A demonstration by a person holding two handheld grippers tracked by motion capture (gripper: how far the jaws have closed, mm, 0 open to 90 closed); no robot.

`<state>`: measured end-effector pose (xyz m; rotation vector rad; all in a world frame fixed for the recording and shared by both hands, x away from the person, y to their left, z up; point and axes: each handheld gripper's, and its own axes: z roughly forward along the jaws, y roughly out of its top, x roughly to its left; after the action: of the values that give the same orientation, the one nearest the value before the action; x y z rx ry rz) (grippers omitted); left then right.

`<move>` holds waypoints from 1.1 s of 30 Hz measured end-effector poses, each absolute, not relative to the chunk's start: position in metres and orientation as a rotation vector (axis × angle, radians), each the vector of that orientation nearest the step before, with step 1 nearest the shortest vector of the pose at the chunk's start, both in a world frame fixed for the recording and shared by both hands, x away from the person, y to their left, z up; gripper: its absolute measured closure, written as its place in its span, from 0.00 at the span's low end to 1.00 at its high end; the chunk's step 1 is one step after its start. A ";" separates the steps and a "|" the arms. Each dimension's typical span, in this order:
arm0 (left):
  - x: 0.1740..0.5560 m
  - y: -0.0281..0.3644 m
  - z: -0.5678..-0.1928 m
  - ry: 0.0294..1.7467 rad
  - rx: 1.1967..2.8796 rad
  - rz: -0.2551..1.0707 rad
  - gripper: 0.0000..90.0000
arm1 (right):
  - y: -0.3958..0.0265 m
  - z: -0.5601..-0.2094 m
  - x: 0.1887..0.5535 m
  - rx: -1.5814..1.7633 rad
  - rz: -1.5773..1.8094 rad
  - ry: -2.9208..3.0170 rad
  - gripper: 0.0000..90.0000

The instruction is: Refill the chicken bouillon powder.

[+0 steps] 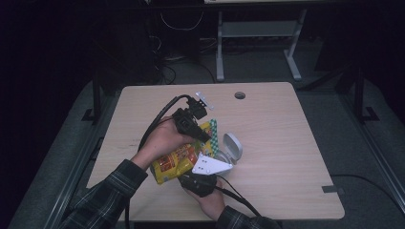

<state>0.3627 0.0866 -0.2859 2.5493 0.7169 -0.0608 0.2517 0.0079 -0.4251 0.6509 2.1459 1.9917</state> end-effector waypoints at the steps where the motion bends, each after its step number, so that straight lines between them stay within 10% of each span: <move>1: 0.363 0.087 -0.286 0.717 2.549 -0.061 1.00 | 0.008 -0.425 0.252 0.650 1.993 2.146 1.00; 33: 0.362 0.086 -0.285 0.722 2.553 -0.060 1.00 | 0.008 -0.425 0.252 0.651 1.998 2.142 1.00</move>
<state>0.3625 0.0860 -0.2851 2.5528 0.7219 -0.0596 0.2520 0.0080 -0.4245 0.6510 2.1417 1.9978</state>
